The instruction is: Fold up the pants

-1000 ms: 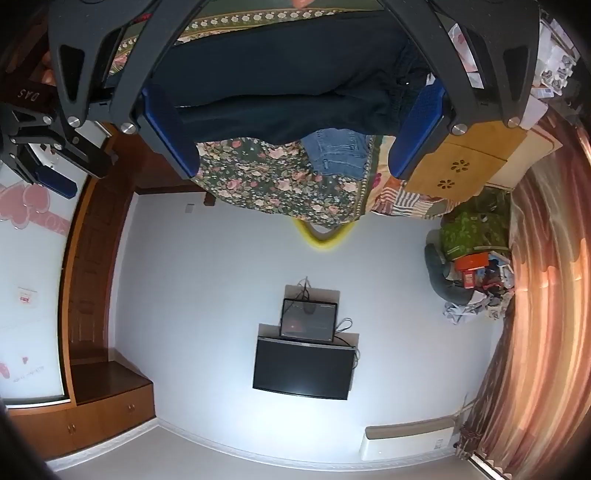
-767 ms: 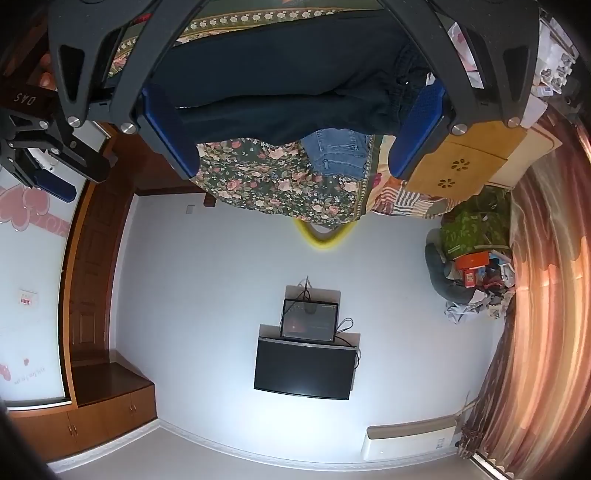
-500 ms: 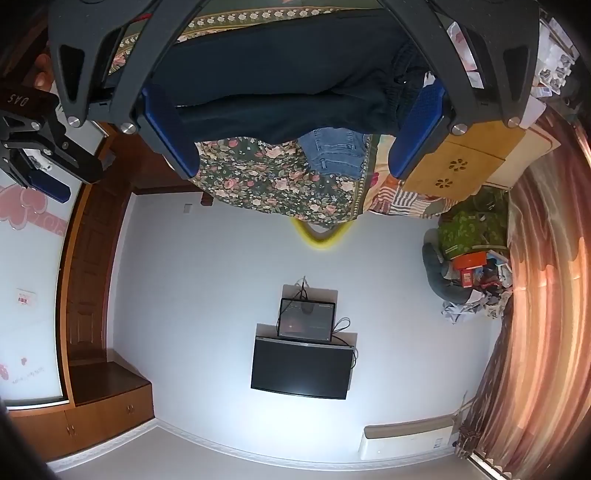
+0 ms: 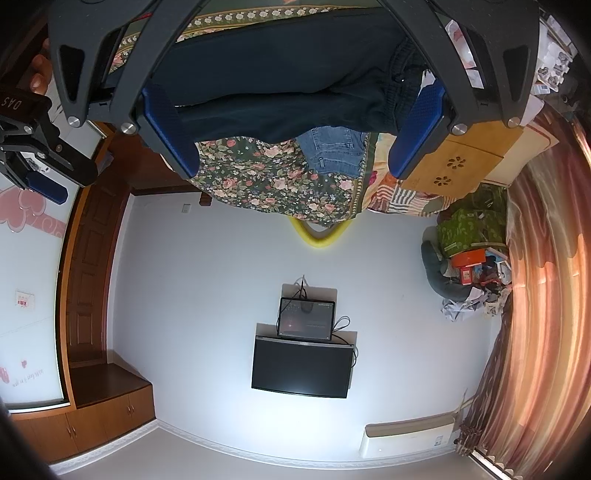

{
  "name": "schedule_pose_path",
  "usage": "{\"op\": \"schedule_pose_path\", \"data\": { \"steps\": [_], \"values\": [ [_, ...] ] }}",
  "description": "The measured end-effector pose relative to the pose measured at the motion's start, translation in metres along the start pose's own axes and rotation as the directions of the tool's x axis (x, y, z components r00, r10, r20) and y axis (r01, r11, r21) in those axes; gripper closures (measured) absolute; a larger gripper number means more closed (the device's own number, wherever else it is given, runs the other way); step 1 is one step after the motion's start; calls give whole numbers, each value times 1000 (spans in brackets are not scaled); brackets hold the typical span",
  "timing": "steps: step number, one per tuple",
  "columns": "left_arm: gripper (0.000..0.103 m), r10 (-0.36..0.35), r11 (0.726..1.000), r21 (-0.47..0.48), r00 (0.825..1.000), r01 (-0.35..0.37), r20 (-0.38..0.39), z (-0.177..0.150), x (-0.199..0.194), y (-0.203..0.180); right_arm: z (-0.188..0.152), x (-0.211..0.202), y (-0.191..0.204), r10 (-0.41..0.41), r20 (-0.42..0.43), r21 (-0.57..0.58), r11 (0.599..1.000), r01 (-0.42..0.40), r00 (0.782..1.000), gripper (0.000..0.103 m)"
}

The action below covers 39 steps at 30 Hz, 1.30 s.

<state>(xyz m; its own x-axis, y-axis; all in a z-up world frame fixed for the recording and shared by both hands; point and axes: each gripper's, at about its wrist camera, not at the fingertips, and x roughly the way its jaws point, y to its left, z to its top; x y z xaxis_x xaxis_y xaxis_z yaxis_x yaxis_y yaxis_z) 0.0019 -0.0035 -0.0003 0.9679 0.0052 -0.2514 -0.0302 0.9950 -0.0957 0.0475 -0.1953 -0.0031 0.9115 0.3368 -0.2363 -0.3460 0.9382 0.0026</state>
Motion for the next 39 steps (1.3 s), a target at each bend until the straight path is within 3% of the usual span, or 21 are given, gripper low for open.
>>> {"op": "schedule_pose_path", "data": {
  "steps": [39],
  "values": [
    [0,-11,999,-33,1000,11,-11,-2,5,10,-6,2,-5,-1,3,-3,1000,1,1000,0]
  ]
}}
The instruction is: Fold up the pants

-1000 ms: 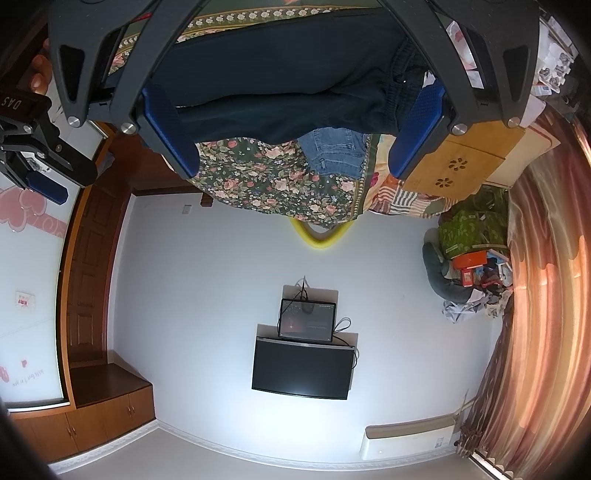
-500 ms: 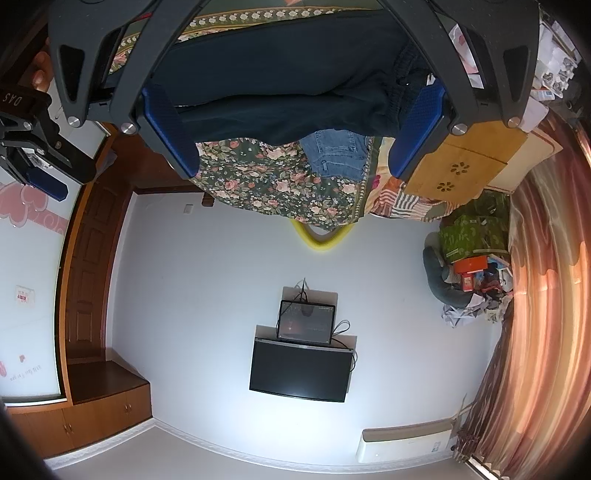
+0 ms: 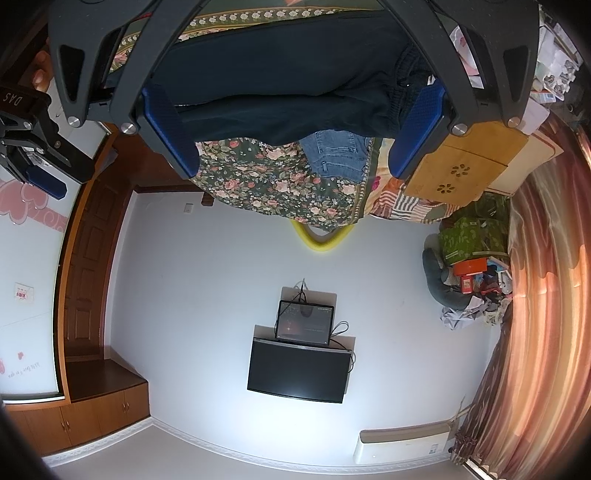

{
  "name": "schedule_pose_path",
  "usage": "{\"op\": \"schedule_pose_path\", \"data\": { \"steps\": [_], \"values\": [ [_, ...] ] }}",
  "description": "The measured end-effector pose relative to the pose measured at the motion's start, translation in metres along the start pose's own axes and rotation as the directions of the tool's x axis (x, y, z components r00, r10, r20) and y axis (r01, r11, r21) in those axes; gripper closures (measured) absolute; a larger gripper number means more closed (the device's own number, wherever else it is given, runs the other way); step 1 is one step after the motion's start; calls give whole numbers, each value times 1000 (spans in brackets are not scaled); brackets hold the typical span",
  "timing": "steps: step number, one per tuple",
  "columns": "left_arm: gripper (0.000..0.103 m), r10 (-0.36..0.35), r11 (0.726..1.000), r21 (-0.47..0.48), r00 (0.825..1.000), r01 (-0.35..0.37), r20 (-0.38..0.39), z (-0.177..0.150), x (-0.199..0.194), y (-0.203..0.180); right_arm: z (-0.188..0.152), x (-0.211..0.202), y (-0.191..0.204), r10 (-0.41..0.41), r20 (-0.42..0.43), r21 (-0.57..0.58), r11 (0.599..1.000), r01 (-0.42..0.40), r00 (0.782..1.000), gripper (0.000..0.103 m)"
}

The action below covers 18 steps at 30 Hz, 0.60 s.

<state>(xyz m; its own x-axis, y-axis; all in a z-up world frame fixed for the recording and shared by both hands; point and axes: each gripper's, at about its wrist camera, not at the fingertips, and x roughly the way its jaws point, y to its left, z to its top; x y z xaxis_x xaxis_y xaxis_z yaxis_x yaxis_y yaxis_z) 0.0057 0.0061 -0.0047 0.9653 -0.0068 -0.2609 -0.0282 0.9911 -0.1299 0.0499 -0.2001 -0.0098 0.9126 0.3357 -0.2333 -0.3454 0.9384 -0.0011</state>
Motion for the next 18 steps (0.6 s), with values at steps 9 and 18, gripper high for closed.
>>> {"op": "schedule_pose_path", "data": {
  "steps": [9,18],
  "values": [
    [0,6,1000,-9,1000,-6,-6,-3,3,1,-1,1,-1,2,-3,2,1000,-2,1000,0],
    [0,30,1000,-8,999,-30,-37,-7,21,6,-9,18,-6,-20,-39,-6,1000,20,999,0]
  ]
}}
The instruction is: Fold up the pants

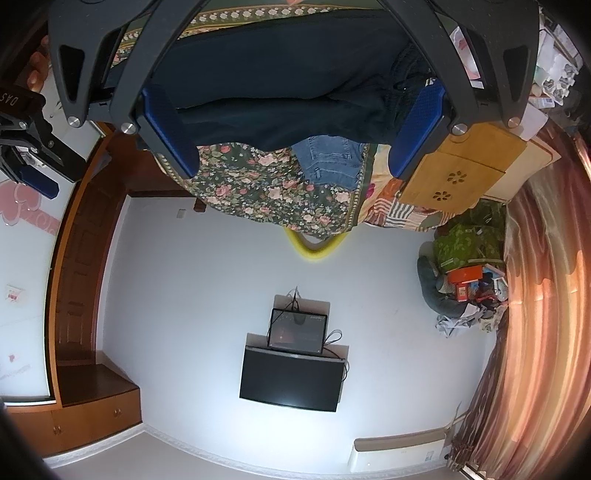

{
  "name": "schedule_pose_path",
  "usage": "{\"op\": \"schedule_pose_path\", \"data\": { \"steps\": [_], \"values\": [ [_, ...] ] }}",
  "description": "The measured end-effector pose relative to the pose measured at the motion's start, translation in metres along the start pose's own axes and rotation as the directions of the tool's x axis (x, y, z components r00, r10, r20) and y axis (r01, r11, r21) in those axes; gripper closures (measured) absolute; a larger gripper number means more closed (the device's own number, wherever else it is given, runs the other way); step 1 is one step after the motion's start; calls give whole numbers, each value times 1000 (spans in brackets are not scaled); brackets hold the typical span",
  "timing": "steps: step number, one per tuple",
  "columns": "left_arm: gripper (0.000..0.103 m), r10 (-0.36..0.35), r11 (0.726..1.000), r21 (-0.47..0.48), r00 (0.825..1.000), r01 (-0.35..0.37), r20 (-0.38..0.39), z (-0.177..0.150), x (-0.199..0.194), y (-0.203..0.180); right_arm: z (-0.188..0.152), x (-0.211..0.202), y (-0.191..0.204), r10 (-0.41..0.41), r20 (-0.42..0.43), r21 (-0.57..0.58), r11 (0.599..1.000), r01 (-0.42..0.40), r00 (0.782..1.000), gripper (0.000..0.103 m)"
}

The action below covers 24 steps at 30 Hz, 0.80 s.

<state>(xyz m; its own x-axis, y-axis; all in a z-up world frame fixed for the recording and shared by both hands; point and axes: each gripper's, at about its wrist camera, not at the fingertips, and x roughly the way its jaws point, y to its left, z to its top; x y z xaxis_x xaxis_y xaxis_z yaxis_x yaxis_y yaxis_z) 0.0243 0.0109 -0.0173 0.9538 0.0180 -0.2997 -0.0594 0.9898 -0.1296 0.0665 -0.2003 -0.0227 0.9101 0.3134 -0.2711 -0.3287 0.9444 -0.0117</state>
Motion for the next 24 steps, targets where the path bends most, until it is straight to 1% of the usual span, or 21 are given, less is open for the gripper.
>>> {"op": "schedule_pose_path", "data": {
  "steps": [5,9,10,12,13,15,16,18,20,21,23,24],
  "values": [
    [0,20,1000,-2,999,-20,-50,-2,29,8,-8,28,-12,-32,-54,-5,999,32,998,0],
    [0,55,998,-2,995,-56,-89,-6,59,19,-17,50,-25,-69,-98,-8,998,68,993,0],
    [0,64,998,-1,993,-64,-103,-7,70,22,-22,63,-32,-81,-124,-9,997,80,989,0],
    [0,83,996,-3,987,-84,-135,-11,92,31,-25,75,-38,-92,-152,-12,996,92,984,0],
    [0,92,996,-4,983,-93,-157,-13,106,37,-32,90,-45,-103,-180,-14,995,102,978,0],
    [0,109,994,-3,976,-112,-189,-18,130,47,-38,103,-50,-114,-211,-22,993,112,971,0],
    [0,120,992,-1,970,-123,-211,-21,144,53,-45,118,-56,-125,-238,-28,992,122,963,0],
    [0,138,990,2,955,-143,-262,-29,172,65,-51,129,-62,-134,-271,-33,991,130,953,0],
    [0,158,986,-7,934,-169,-322,-41,203,81,-62,148,-73,-145,-311,-34,989,141,939,0],
    [0,167,984,-7,926,-180,-339,-46,214,87,-65,155,-76,-144,-328,-34,989,140,934,0],
    [0,193,978,3,904,-208,-380,-61,239,100,-76,173,-84,-148,-366,-39,989,144,919,0],
    [0,217,973,16,889,-230,-403,-71,255,108,-83,182,-89,-152,-391,-39,988,148,908,0]
  ]
}}
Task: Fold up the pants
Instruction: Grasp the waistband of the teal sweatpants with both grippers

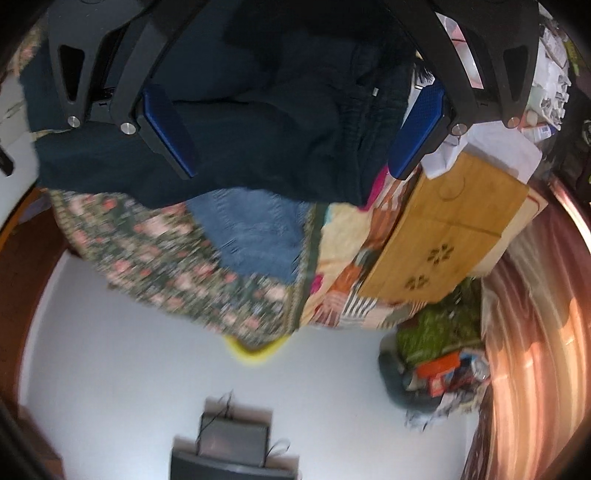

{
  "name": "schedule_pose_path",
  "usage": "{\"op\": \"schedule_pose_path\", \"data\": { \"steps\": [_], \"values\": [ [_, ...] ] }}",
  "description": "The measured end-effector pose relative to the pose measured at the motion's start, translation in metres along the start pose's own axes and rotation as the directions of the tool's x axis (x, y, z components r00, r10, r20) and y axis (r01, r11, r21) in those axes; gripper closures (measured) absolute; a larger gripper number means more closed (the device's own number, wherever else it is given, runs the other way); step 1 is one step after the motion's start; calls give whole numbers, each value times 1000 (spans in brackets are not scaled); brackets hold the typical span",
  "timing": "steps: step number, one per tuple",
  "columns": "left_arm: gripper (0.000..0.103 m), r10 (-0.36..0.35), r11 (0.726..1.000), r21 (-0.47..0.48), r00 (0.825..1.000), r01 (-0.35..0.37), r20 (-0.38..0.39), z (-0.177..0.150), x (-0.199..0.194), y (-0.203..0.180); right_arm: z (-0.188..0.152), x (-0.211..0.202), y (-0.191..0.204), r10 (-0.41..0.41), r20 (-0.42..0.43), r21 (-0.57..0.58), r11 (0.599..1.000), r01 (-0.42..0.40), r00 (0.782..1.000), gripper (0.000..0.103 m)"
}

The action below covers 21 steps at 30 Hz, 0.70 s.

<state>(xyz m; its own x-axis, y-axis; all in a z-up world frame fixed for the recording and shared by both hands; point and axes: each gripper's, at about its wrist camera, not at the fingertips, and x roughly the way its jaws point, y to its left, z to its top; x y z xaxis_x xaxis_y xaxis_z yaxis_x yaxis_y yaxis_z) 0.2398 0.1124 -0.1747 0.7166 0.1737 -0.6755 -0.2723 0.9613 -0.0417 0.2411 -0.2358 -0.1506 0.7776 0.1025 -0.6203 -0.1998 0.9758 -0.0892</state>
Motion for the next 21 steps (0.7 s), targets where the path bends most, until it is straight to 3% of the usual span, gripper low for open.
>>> {"op": "schedule_pose_path", "data": {
  "steps": [4,8,9,10,13,16,18,21],
  "values": [
    [0,71,997,39,994,-68,-84,-4,60,12,-5,41,-9,36,-81,18,999,-35,996,0],
    [0,34,999,14,992,-33,-123,-4,99,33,-1,75,-14,99,-135,16,995,-98,986,1],
    [4,28,1000,7,990,-27,-140,-2,111,41,2,82,-14,121,-143,17,993,-120,982,1],
    [17,28,1000,3,987,-28,-158,1,119,46,6,91,-13,156,-151,20,988,-155,976,1],
    [43,19,1000,-14,969,-23,-247,10,149,60,17,111,-13,196,-156,10,980,-197,968,2],
    [54,0,1000,-29,957,-9,-290,15,170,67,27,131,-10,227,-167,-22,972,-234,959,2],
    [65,-12,999,-37,948,0,-317,17,182,68,33,147,-8,236,-185,-49,967,-248,954,8],
    [71,-91,993,-106,918,54,-386,18,200,71,36,175,-1,213,-231,-98,966,-241,949,13]
  ]
}}
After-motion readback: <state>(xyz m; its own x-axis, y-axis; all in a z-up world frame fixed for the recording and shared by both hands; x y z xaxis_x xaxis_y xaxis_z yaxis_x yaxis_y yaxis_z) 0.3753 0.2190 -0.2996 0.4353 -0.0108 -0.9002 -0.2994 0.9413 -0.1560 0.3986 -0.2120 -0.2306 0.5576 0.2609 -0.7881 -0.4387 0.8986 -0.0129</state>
